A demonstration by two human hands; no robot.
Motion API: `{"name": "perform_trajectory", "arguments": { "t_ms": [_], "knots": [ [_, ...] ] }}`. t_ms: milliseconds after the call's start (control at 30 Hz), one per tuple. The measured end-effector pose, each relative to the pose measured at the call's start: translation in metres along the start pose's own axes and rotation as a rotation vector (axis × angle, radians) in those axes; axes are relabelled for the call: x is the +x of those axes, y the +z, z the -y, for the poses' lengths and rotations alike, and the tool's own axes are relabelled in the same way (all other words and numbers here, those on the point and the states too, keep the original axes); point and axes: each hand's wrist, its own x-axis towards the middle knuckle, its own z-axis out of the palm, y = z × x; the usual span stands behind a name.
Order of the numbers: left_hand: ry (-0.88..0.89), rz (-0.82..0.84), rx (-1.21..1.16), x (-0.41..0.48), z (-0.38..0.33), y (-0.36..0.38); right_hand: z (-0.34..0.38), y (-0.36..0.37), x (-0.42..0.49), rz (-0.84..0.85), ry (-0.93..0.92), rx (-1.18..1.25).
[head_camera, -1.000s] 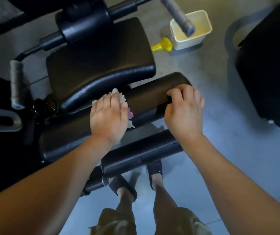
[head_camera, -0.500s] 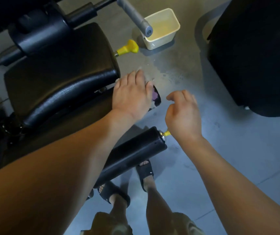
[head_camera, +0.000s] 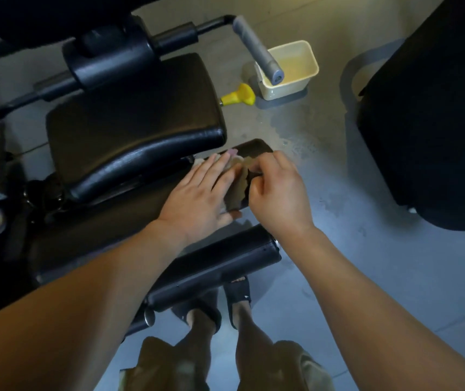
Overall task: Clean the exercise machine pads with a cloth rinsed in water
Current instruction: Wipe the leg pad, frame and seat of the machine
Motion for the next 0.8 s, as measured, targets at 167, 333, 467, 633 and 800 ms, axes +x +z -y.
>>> {"name": "perform_trajectory", "arguments": {
  "t_ms": [167, 333, 467, 633, 800],
  "knots": [
    [-0.201, 0.017, -0.582, -0.040, 0.032, -0.028, 0.035, 0.030, 0.008, 0.166, -0.128, -0.054],
    [-0.300, -0.034, -0.484, -0.075, 0.079, -0.021, 0.058, 0.062, 0.005, 0.402, -0.353, -0.254],
    [-0.491, -0.156, -0.464, -0.104, 0.110, -0.007, 0.075, 0.093, 0.008, 0.486, -0.494, -0.450],
    [-0.728, -0.219, -0.449, -0.132, 0.149, -0.003, 0.092, 0.123, 0.026, 0.436, -0.442, -0.323],
    [-0.886, -0.233, -0.505, -0.153, 0.191, -0.013, 0.131, 0.136, 0.046, 0.418, -0.141, 0.030]
  ]
}}
